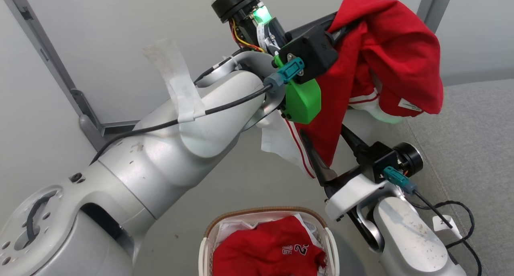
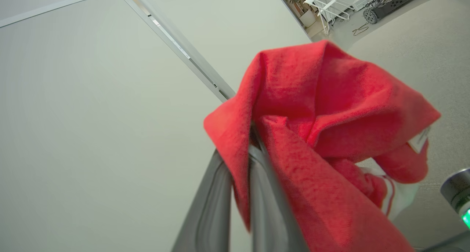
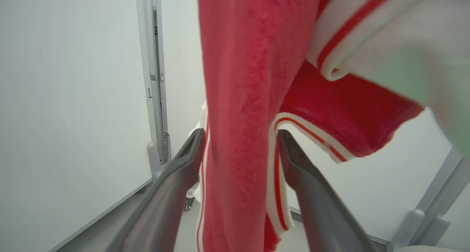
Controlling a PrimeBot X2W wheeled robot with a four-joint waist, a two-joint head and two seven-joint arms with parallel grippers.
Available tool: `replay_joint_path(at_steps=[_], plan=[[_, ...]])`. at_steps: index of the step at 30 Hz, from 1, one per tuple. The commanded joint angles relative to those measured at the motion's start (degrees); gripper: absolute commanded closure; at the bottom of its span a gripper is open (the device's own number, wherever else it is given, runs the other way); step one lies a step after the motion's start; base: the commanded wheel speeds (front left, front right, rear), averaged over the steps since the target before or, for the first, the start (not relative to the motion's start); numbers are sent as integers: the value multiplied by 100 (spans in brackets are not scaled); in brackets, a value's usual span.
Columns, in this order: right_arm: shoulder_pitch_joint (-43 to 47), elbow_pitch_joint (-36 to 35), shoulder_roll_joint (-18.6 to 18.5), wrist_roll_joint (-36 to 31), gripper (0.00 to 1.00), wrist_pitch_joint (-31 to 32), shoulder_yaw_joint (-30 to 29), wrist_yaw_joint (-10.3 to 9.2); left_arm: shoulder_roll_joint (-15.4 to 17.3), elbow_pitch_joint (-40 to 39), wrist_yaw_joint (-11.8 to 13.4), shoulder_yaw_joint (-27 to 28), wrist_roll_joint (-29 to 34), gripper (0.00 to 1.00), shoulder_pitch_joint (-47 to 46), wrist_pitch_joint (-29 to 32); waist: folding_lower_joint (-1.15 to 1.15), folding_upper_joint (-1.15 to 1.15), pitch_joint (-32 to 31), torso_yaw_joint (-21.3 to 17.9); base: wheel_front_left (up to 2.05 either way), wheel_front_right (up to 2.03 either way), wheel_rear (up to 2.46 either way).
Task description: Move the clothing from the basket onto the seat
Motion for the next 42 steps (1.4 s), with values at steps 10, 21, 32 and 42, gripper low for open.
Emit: replay_joint_path(at_steps=[10,21,32,42], plan=[[-422,562,-24,46,100,-28,207,-4,-27,-31,67,-70,-227,100,313,-13,0,0,-32,144,0,0,0],[-91,197,-23,140,100,-28,174,-4,197,211,236,415,-426,0,1270,-10,0,0,-94,-50,0,0,0],[106,-68,-21,-76,100,-28,-310,-5,280,-50,341,1134,-416,0,2722,-10,0,0,-116,-52,0,0,0],[334,-206,-22,-307,100,-28,-666,-5,233,-534,280,1831,21,0,4339,-10,0,0,-155,-2,0,0,0]])
